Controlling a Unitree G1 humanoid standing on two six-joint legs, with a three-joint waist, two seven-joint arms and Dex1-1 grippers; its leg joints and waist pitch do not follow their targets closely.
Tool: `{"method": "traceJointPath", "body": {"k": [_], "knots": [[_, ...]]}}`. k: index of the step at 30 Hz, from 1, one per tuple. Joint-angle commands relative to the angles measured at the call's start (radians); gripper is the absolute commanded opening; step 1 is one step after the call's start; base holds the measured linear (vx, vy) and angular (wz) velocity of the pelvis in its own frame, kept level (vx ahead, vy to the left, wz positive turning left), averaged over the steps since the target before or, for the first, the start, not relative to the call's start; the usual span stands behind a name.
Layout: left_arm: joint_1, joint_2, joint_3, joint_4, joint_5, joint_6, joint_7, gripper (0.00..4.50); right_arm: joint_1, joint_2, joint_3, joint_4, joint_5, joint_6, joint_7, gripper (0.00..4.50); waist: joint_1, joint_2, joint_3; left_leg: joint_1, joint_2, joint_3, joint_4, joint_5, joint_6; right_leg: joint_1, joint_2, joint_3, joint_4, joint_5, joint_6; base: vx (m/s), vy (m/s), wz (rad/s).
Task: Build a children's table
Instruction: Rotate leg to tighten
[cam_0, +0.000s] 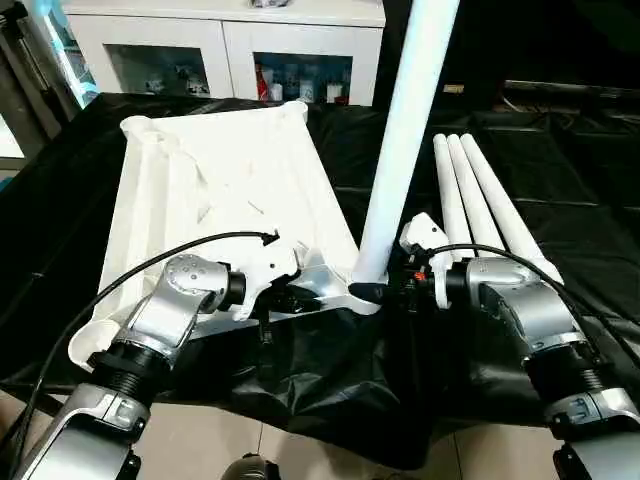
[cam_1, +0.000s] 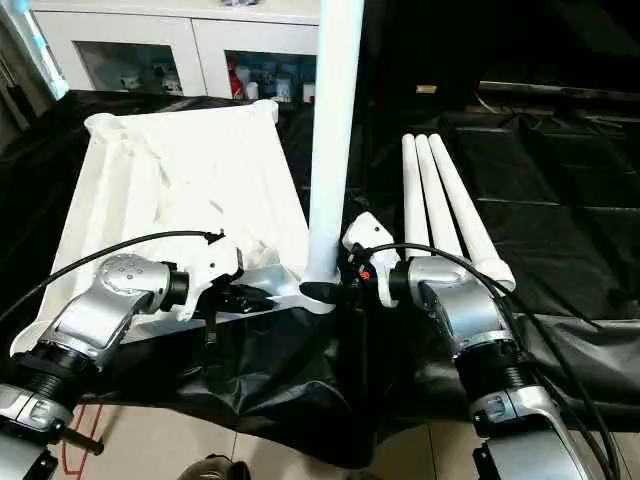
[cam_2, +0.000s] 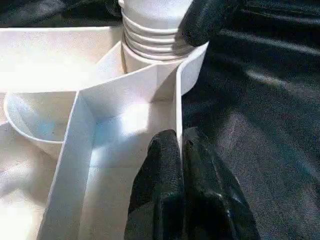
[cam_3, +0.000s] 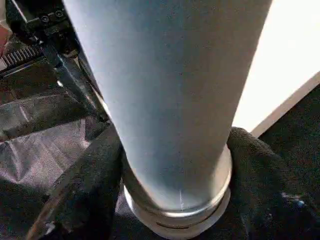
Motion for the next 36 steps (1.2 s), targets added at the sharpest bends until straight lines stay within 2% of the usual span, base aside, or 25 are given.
{"method": "traceJointPath", "body": {"k": [1, 3, 4, 5, 6, 8, 9, 11, 12, 14, 16, 17, 19, 21, 23, 29, 34, 36], "knots": [[-0.023, -0.03, 0.012, -0.048, -0.032, -0.017, 0.017, 0.0, 0.016, 0.025, 0.015, -0.026, 0.02, 0.015, -0.011, 2.73, -0.004, -0.012, -0.08, 0.032, 0.061, -0.027, -0.063, -0.149, 0.05, 0.042, -0.085, 0.045, -0.072, -0.13, -0.232, 0.0, 0.0, 0.0], [-0.076, -0.092, 0.046, 0.011, -0.016, 0.037, 0.149, 0.0, -0.001, 0.103, -0.023, 0.046, -0.015, 0.009, -0.199, 2.7, -0.01, -0.013, -0.078, 0.033, 0.059, -0.027, -0.065, -0.153, 0.043, 0.039, -0.085, 0.045, -0.074, -0.14, -0.234, 0.0, 0.0, 0.0], [-0.077, -0.093, 0.046, 0.011, -0.015, 0.037, 0.15, 0.0, -0.001, 0.103, -0.024, 0.046, -0.015, 0.009, -0.2, 2.7, -0.01, -0.013, -0.078, 0.033, 0.059, -0.027, -0.065, -0.153, 0.043, 0.039, -0.085, 0.045, -0.074, -0.14, -0.234, 0.0, 0.0, 0.0], [-0.118, -0.132, 0.065, 0.059, -0.003, 0.066, 0.236, 0.0, -0.018, 0.152, -0.046, 0.097, -0.03, 0.009, -0.312, 2.7, -0.013, -0.012, -0.078, 0.035, 0.058, -0.03, -0.066, -0.177, 0.019, 0.039, -0.088, 0.045, -0.078, -0.192, -0.228, 0.0, 0.0, 0.0], [-0.14, -0.151, 0.073, 0.086, 0.006, 0.073, 0.282, 0.0, -0.027, 0.179, -0.058, 0.122, -0.035, 0.008, -0.366, 2.7, -0.017, -0.013, -0.076, 0.037, 0.056, -0.027, -0.067, -0.182, 0.015, 0.036, -0.085, 0.046, -0.082, -0.205, -0.226, 0.0, 0.0, 0.0], [-0.175, -0.179, 0.086, 0.131, 0.02, 0.081, 0.357, 0.0, -0.043, 0.221, -0.076, 0.16, -0.034, 0.007, -0.438, 2.69, -0.02, -0.013, -0.079, 0.036, 0.055, -0.03, -0.067, -0.181, -0.001, 0.039, -0.087, 0.047, -0.081, -0.204, -0.222, 0.0, 0.0, 0.0], [-0.175, -0.179, 0.086, 0.131, 0.02, 0.081, 0.357, 0.0, -0.043, 0.221, -0.076, 0.16, -0.034, 0.007, -0.438, 2.69, -0.021, -0.014, -0.079, 0.035, 0.054, -0.03, -0.066, -0.176, 0.003, 0.04, -0.087, 0.047, -0.082, -0.193, -0.221, 0.0, 0.0, 0.0], [-0.22, -0.22, 0.105, 0.182, 0.028, 0.093, 0.452, 0.0, -0.07, 0.282, -0.094, 0.212, -0.031, -0.006, -0.526, 2.68, -0.024, -0.012, -0.082, 0.031, 0.053, -0.029, -0.064, -0.151, 0.017, 0.043, -0.087, 0.048, -0.078, -0.139, -0.223, 0.0, 0.0, 0.0], [-0.248, -0.248, 0.111, 0.211, 0.03, 0.095, 0.499, 0.0, -0.092, 0.33, -0.095, 0.249, -0.039, -0.023, -0.582, 2.68, -0.028, -0.006, -0.086, 0.032, 0.051, -0.027, -0.061, -0.124, 0.025, 0.041, -0.085, 0.047, -0.073, -0.09, -0.235, 0.0, 0.0, 0.0], [-0.252, -0.253, 0.11, 0.214, 0.031, 0.094, 0.503, 0.0, -0.097, 0.34, -0.091, 0.256, -0.043, -0.031, -0.592, 2.68, -0.028, -0.01, -0.087, 0.029, 0.051, -0.029, -0.06, -0.108, 0.038, 0.048, -0.087, 0.045, -0.07, -0.05, -0.248, 0.0, 0.0, 0.0], [-0.25, -0.266, 0.099, 0.214, 0.041, 0.081, 0.495, 0.0, -0.126, 0.382, -0.099, 0.297, -0.055, -0.075, -0.632, 2.68, -0.028, -0.007, -0.088, 0.027, 0.052, -0.028, -0.058, -0.089, 0.06, 0.05, -0.087, 0.045, -0.067, -0.012, -0.251, 0.0, 0.0, 0.0], [-0.247, -0.266, 0.094, 0.212, 0.044, 0.073, 0.489, 0.0, -0.132, 0.39, -0.104, 0.304, -0.051, -0.078, -0.632, 3.03, -0.03, -0.008, -0.089, 0.027, 0.052, -0.028, -0.058, -0.085, 0.073, 0.051, -0.087, 0.043, -0.067, -0.003, -0.257, 0.0, 0.0, 0.0], [-0.231, -0.257, 0.084, 0.197, 0.039, 0.061, 0.455, 0.0, -0.139, 0.386, -0.115, 0.302, -0.04, -0.069, -0.611, 3.38, -0.031, -0.008, -0.086, 0.028, 0.053, -0.028, -0.059, -0.098, 0.077, 0.051, -0.086, 0.042, -0.069, -0.021, -0.258, 0.0, 0.0, 0.0], [-0.211, -0.242, 0.076, 0.178, 0.033, 0.05, 0.424, 0.0, -0.137, 0.363, -0.104, 0.291, -0.052, -0.07, -0.586, 3.38, -0.032, -0.008, -0.085, 0.028, 0.054, -0.029, -0.06, -0.111, 0.074, 0.051, -0.087, 0.043, -0.071, -0.04, -0.257, 0.0, 0.0, 0.0], [-0.199, -0.229, 0.072, 0.175, 0.03, 0.043, 0.401, 0.0, -0.134, 0.335, -0.092, 0.284, -0.066, -0.08, -0.549, 3.72, -0.035, -0.009, -0.086, 0.028, 0.055, -0.029, -0.061, -0.117, 0.07, 0.053, -0.086, 0.042, -0.07, -0.046, -0.256, 0.0, 0.0, 0.0], [-0.147, -0.172, 0.054, 0.126, 0.019, 0.012, 0.29, 0.0, -0.092, 0.216, -0.049, 0.205, -0.06, -0.094, -0.359, 3.72, -0.03, -0.008, -0.084, 0.027, 0.057, -0.028, -0.059, -0.118, 0.085, 0.053, -0.086, 0.043, -0.069, -0.036, -0.257, 0.0, 0.0, 0.0], [-0.096, -0.1, 0.03, 0.067, -0.001, -0.037, 0.148, 0.0, -0.047, 0.096, -0.012, 0.105, -0.056, -0.099, -0.172, 3.72, -0.026, -0.006, -0.081, 0.031, 0.06, -0.03, -0.062, -0.156, 0.066, 0.051, -0.087, 0.043, -0.074, -0.098, -0.25, 0.0, 0.0, 0.0], [-0.087, -0.085, 0.027, 0.054, -0.007, -0.042, 0.121, 0.0, -0.041, 0.074, -0.008, 0.088, -0.052, -0.094, -0.142, 3.72, -0.023, -0.006, -0.081, 0.031, 0.062, -0.028, -0.062, -0.155, 0.067, 0.049, -0.085, 0.044, -0.072, -0.089, -0.251, 0.0, 0.0, 0.0]]}}
